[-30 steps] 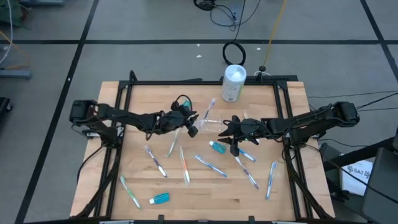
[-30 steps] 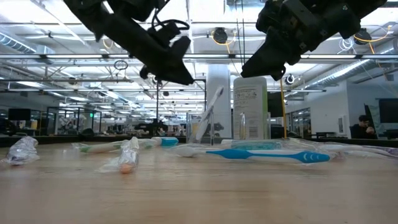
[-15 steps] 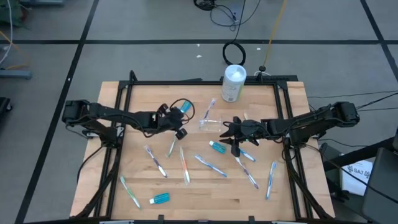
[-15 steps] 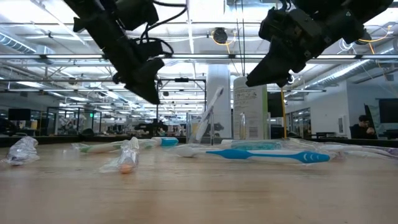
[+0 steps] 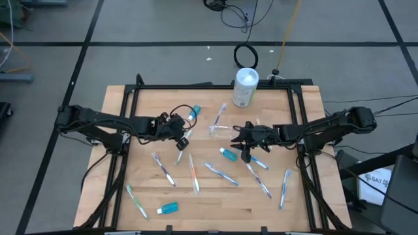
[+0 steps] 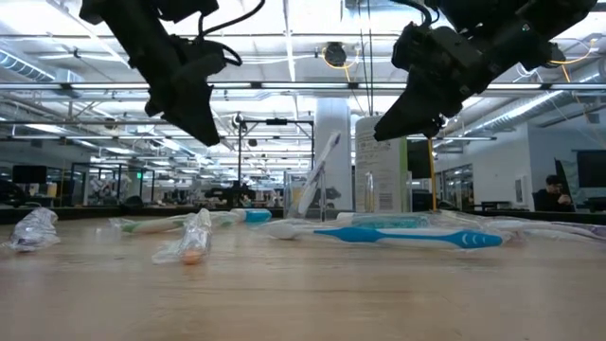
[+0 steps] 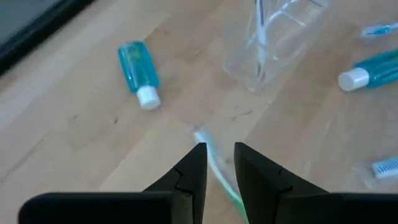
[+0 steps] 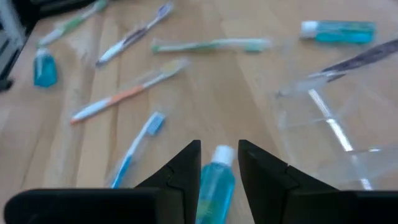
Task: Pick & Place toothbrushing station
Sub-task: Put the top blue mouthwash into the transparent organizer
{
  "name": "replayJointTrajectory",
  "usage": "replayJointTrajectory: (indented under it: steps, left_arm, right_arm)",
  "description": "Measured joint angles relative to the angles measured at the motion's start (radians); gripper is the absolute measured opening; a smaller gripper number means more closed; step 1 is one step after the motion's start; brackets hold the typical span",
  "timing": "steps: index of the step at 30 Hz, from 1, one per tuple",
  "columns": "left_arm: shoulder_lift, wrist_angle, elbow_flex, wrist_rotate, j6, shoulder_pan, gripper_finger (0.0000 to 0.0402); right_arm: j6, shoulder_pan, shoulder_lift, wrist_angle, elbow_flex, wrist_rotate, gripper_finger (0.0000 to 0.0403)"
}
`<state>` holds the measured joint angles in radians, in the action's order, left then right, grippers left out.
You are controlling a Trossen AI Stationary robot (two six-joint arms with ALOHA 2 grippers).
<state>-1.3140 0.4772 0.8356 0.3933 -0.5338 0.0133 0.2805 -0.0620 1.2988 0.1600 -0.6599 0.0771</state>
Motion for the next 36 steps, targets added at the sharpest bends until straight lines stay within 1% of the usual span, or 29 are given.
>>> replayJointTrajectory:
  steps: [4, 5, 8, 12, 15, 20, 22, 24, 27, 29, 33, 36]
  left_arm:
    - [-0.025, 0.002, 0.000, -0.005, 0.003, 0.012, 0.0088]
    - [-0.029, 0.005, -0.001, -0.004, 0.006, 0.013, 0.0088]
    - [-0.028, -0.001, 0.000, -0.004, 0.064, 0.008, 0.0088]
    - [-0.030, 0.001, 0.000, -0.042, 0.088, -0.020, 0.0088]
    - [-0.033, 0.006, 0.000, -0.089, 0.123, -0.046, 0.0088]
    - [-0.058, 0.007, 0.000, -0.151, 0.211, -0.092, 0.0088]
    - [-0.065, 0.003, 0.000, -0.173, 0.246, -0.110, 0.0088]
    - [-0.063, 0.011, -0.001, -0.207, 0.281, -0.125, 0.0088]
    - [-0.062, 0.003, 0.000, -0.270, 0.335, -0.151, 0.0088]
    - [-0.062, 0.003, 0.000, -0.295, 0.352, -0.166, 0.0088]
    - [-0.062, -0.015, 0.000, -0.275, 0.380, -0.175, 0.0088]
    - [-0.062, -0.026, 0.000, -0.259, 0.398, -0.176, 0.0088]
  right_arm:
    - [-0.035, -0.020, 0.037, 0.067, 0.000, -0.003, 0.0132]
    - [-0.035, -0.023, 0.047, 0.089, 0.000, -0.014, 0.0140]
    - [-0.027, -0.024, 0.076, 0.141, 0.000, -0.097, 0.0165]
    - [-0.006, -0.024, 0.093, 0.210, 0.000, -0.106, 0.0191]
    - [-0.009, -0.026, 0.092, 0.209, -0.022, -0.104, 0.0200]
    - [-0.056, -0.073, 0.092, 0.180, -0.082, -0.104, 0.0198]
    - [-0.065, -0.092, 0.092, 0.135, -0.103, -0.084, 0.0197]
    - [-0.059, -0.107, 0.092, 0.081, -0.111, -0.043, 0.0197]
    - [-0.013, -0.127, 0.092, -0.011, -0.111, 0.003, 0.0197]
    - [0.027, -0.137, 0.100, -0.075, -0.111, 0.040, 0.0197]
    - [0.047, -0.136, 0.148, -0.120, -0.109, 0.102, 0.0197]
    - [0.016, -0.111, 0.188, -0.077, -0.114, 0.105, 0.0197]
